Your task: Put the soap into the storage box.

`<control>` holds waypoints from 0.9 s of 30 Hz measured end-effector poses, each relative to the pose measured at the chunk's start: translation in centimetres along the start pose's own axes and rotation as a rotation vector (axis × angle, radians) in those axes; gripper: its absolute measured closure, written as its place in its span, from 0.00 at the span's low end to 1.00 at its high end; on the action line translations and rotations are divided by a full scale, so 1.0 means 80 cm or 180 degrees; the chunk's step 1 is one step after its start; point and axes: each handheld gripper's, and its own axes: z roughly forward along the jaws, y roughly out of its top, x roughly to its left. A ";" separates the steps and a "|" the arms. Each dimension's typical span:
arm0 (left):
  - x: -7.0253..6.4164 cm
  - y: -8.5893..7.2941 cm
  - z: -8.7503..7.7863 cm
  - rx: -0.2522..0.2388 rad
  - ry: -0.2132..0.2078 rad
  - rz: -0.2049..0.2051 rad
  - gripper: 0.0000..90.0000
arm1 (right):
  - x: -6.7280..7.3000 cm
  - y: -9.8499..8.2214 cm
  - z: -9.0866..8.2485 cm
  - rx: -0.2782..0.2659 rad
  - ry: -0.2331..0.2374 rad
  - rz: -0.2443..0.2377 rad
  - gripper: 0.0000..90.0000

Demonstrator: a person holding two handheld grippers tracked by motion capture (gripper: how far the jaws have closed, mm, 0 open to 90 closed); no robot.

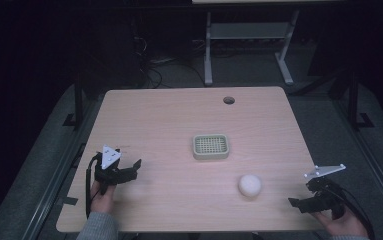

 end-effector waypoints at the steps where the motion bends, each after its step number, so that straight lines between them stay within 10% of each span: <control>1: 0.000 0.000 0.000 0.0007 -0.0006 0.0000 0.16 | 0.000 0.002 -0.001 0.0000 0.0011 -0.0002 0.17; 27: 0.001 0.000 -0.001 -0.0022 -0.0015 -0.0003 0.16 | 0.031 0.049 -0.001 0.0158 0.0252 -0.0391 0.21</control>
